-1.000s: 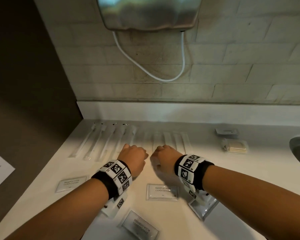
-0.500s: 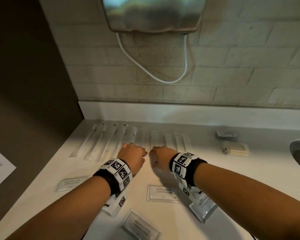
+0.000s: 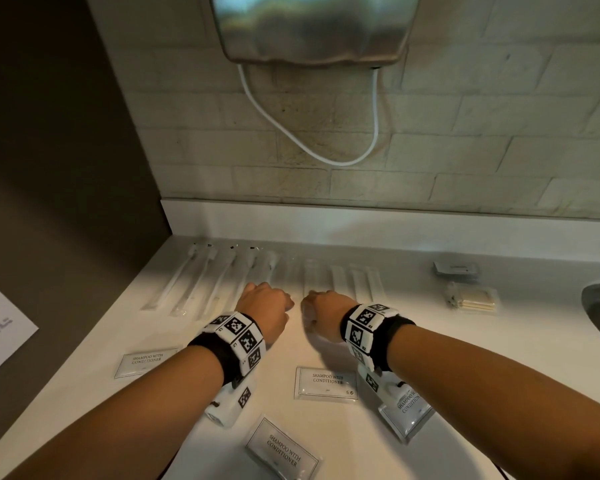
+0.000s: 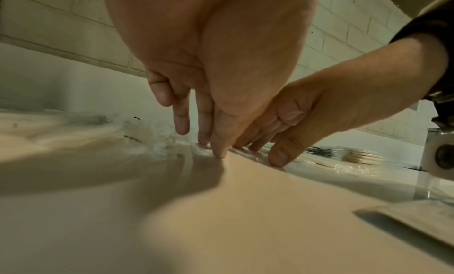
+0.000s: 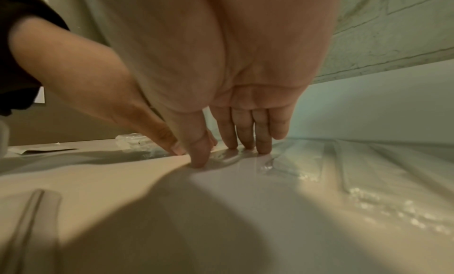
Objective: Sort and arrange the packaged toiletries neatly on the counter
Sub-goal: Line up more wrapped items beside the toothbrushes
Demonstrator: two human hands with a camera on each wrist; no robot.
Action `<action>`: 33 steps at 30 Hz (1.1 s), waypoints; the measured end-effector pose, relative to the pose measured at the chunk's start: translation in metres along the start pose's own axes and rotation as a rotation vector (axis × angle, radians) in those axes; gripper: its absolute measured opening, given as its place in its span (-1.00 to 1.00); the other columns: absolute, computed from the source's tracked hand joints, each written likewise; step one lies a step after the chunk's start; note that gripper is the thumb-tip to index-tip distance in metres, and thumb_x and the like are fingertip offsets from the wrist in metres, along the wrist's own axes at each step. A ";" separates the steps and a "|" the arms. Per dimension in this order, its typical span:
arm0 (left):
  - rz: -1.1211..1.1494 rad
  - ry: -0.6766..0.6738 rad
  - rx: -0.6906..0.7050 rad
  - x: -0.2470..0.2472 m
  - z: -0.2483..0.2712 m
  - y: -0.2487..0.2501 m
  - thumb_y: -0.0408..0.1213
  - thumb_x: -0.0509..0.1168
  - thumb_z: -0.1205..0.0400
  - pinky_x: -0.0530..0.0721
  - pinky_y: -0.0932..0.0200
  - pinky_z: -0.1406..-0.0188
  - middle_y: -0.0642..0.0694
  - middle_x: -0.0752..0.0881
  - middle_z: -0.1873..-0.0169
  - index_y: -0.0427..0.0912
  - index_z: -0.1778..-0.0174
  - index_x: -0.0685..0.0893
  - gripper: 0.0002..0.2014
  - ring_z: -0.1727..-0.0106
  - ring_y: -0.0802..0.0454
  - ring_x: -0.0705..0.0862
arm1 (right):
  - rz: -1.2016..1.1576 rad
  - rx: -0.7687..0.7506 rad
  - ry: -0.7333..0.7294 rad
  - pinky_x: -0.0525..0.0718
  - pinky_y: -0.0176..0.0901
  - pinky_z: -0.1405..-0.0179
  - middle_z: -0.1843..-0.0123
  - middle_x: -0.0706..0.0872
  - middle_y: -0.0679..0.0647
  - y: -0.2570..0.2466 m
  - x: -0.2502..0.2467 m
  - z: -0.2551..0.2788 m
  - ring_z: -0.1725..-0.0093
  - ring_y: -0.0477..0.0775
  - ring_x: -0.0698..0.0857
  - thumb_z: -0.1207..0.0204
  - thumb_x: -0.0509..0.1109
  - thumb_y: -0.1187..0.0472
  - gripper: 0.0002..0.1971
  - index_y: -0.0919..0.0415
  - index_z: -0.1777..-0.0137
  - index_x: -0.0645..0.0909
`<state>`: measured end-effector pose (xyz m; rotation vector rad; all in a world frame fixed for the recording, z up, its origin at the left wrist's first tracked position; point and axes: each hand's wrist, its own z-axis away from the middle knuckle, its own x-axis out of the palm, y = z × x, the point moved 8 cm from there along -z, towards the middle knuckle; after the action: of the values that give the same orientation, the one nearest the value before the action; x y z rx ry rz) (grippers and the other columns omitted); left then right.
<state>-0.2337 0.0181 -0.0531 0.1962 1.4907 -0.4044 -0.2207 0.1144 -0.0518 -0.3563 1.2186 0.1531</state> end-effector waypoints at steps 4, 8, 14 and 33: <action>0.012 0.008 -0.009 0.000 0.002 0.001 -0.18 0.19 -0.70 0.35 -0.02 -0.31 0.08 0.73 -0.22 0.02 -0.18 0.72 -0.76 -0.31 -0.11 0.57 | -0.001 -0.009 0.000 0.70 0.03 -0.06 -0.22 0.61 0.08 0.000 0.001 0.000 -0.15 0.21 0.67 -0.53 0.30 0.19 -0.66 0.18 -0.30 0.57; -0.009 0.006 -0.002 0.000 0.002 0.001 -0.18 0.19 -0.70 0.35 -0.02 -0.30 0.07 0.74 -0.19 0.00 -0.14 0.71 -0.79 -0.29 -0.10 0.57 | -0.006 -0.015 -0.008 0.69 0.05 -0.12 -0.23 0.61 0.08 0.000 0.000 -0.001 -0.18 0.19 0.65 -0.54 0.31 0.19 -0.67 0.17 -0.29 0.58; -0.019 0.019 0.003 -0.003 0.004 0.002 -0.20 0.20 -0.70 0.36 -0.02 -0.26 0.07 0.75 -0.14 0.01 -0.09 0.71 -0.81 -0.25 -0.09 0.58 | 0.034 -0.010 -0.032 0.64 -0.02 -0.04 -0.24 0.59 0.11 -0.002 -0.002 -0.003 -0.20 0.21 0.64 -0.59 0.29 0.15 -0.68 0.20 -0.32 0.56; -0.016 0.033 0.004 -0.002 0.001 -0.002 -0.17 0.22 -0.70 0.33 -0.01 -0.28 0.08 0.76 -0.20 0.05 -0.23 0.73 -0.75 -0.29 -0.07 0.57 | 0.045 0.080 -0.044 0.65 -0.03 -0.16 -0.25 0.63 0.18 0.000 0.003 -0.013 -0.25 0.18 0.62 -0.54 0.40 0.26 -0.67 0.29 -0.30 0.59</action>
<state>-0.2335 0.0165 -0.0508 0.1952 1.5247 -0.4191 -0.2312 0.1100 -0.0588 -0.2544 1.1858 0.1502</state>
